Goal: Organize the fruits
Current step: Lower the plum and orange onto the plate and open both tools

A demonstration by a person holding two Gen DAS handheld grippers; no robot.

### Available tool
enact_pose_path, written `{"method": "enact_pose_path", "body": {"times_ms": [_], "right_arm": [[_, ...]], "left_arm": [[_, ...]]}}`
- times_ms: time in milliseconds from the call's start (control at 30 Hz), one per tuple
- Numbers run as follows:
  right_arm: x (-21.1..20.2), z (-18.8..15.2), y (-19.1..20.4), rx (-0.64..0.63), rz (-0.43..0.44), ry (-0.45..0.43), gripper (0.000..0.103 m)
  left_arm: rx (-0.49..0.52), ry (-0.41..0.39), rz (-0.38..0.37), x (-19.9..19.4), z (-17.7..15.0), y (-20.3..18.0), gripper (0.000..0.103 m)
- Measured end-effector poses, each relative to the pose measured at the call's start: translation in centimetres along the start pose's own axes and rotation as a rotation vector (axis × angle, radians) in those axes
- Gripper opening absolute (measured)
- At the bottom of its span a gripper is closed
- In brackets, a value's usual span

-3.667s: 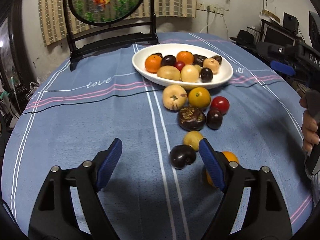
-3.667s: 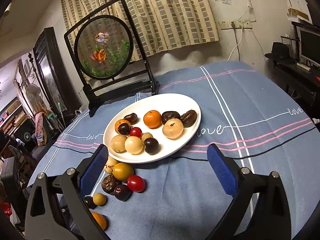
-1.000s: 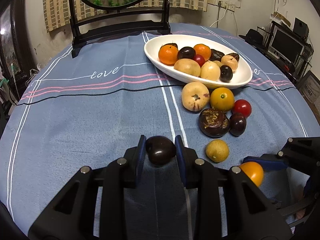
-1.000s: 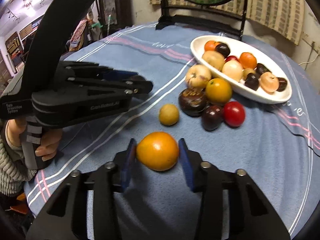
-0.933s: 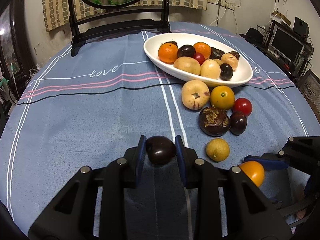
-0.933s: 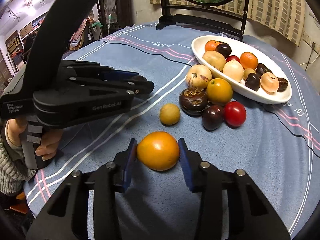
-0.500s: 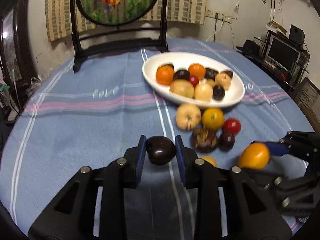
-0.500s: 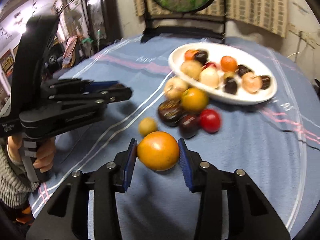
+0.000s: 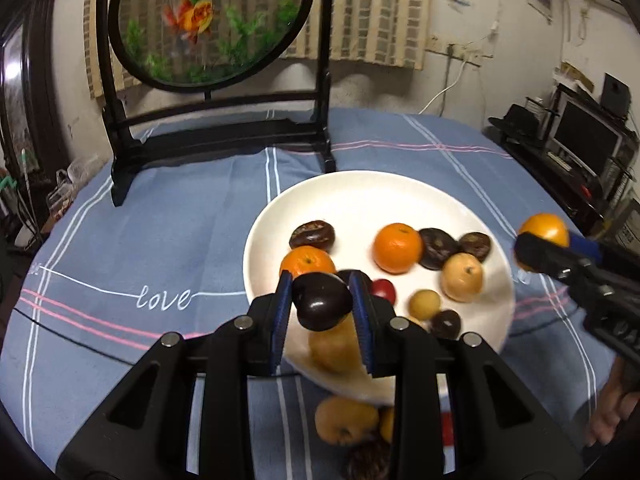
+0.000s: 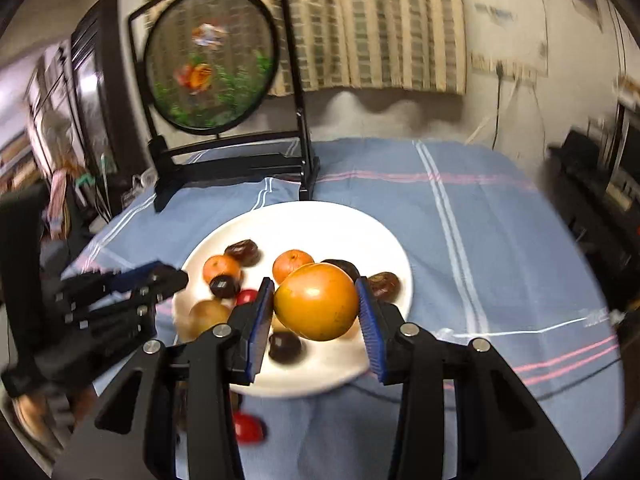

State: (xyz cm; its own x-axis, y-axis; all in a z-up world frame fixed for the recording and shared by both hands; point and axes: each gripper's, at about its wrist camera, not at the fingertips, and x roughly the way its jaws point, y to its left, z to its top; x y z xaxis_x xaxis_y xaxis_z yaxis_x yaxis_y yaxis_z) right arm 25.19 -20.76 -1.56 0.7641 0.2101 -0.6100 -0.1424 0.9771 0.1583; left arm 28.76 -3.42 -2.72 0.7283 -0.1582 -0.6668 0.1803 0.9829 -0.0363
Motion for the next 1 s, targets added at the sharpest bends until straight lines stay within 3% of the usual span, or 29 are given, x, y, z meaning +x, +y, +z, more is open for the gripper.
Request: {"method": "enact_pose_path", "body": {"times_ms": [200, 500, 567, 633, 667, 767, 833, 1000], "right_arm": [[4.8, 0.1, 0.0, -0.002, 0.024, 0.067, 0.042], [6.8, 0.1, 0.0, -0.023, 0.015, 0.089, 0.042], [7.1, -0.1, 0.1, -0.03, 0.011, 0.093, 0.042], [7.3, -0.2, 0.2, -0.035, 0.011, 0.093, 0.042], [7.5, -0.2, 0.3, -0.041, 0.012, 0.098, 0.043], [7.4, -0.2, 0.3, -0.052, -0.003, 0.099, 0.056], [7.0, -0.1, 0.2, -0.049, 0.003, 0.083, 0.062], [5.4, 0.6, 0.2, -0.05, 0.008, 0.037, 0.063]], "left_arm": [[0.005, 0.023, -0.011, 2.3, 0.6, 0.7, 0.03], [0.026, 0.029, -0.027, 4.1, 1.0, 0.0, 0.031], [0.025, 0.028, -0.024, 4.3, 1.1, 0.0, 0.036], [0.018, 0.018, -0.019, 4.4, 1.3, 0.0, 0.056], [0.02, 0.012, -0.015, 4.4, 1.3, 0.0, 0.06], [0.027, 0.008, 0.01, 4.5, 1.4, 0.1, 0.064], [-0.004, 0.01, -0.003, 4.4, 1.5, 0.7, 0.072], [-0.058, 0.01, -0.013, 3.8, 2.1, 2.1, 0.079]]}}
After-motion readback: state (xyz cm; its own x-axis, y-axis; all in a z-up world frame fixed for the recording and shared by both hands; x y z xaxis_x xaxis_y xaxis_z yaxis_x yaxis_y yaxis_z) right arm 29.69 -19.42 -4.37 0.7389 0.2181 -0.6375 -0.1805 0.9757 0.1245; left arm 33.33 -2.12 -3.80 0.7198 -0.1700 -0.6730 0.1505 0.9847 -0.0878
